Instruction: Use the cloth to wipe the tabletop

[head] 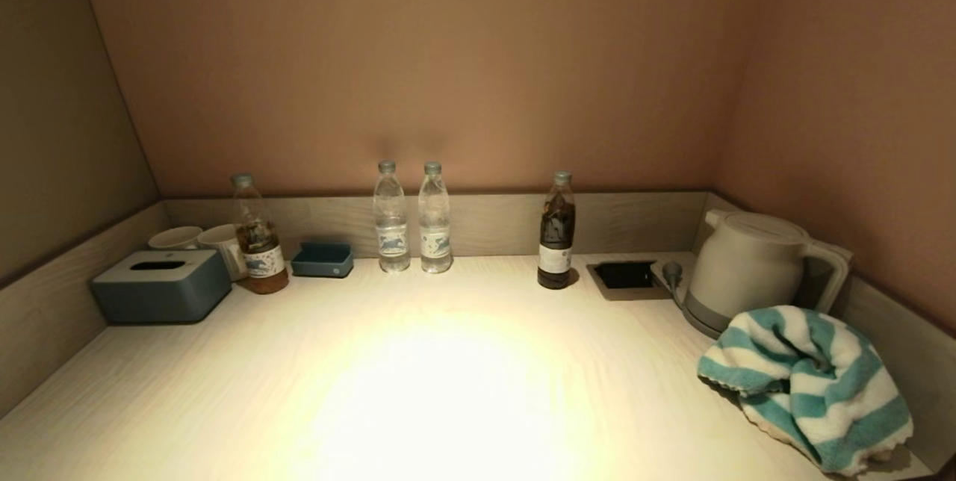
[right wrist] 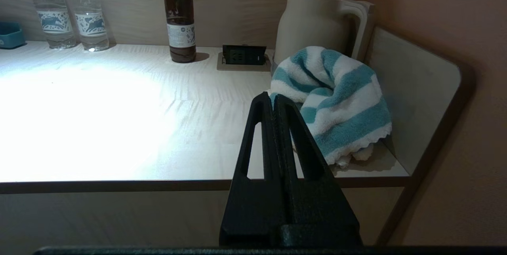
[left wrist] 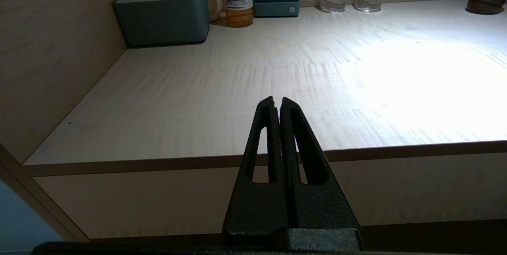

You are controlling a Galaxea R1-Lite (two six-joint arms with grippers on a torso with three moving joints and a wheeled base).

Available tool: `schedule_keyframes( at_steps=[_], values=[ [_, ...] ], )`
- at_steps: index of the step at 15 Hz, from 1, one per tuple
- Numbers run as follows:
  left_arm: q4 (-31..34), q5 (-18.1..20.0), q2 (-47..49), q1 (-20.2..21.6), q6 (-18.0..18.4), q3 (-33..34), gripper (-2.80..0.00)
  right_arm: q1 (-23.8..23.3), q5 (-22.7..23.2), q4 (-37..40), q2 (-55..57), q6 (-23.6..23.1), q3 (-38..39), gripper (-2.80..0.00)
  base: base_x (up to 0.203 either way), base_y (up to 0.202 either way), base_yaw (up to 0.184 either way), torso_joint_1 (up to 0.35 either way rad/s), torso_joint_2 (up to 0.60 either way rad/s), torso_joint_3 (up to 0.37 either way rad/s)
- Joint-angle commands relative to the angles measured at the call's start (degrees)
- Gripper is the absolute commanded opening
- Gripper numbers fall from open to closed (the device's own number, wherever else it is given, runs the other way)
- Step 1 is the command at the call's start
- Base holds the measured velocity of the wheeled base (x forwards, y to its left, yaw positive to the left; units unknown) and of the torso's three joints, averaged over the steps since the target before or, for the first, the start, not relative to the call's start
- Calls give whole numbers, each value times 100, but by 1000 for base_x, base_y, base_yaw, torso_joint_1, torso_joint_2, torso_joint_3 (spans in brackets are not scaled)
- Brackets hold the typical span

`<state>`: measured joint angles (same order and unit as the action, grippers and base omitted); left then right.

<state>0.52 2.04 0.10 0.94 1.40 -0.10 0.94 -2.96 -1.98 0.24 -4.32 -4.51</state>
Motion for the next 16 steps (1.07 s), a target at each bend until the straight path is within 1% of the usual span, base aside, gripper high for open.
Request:
schedule_keyframes(
  at_steps=[1,3,7,11,16],
  values=[
    [0,-1,-1,3,0,1,-280,3,59,-259,2,1,249,-280,0,0,0,0,0,0],
    [0,-1,-1,3,0,1,-280,6,70,-306,2,7,386,-280,0,0,0,0,0,0],
    [0,-1,-1,3,0,1,-280,12,204,-285,-7,20,419,-280,0,0,0,0,0,0],
    [0,-1,-1,3,9,1,-280,5,272,153,-7,103,447,-280,0,0,0,0,0,0],
    [0,-1,-1,3,0,1,-280,4,261,208,-16,187,443,-280,0,0,0,0,0,0]
  ],
)
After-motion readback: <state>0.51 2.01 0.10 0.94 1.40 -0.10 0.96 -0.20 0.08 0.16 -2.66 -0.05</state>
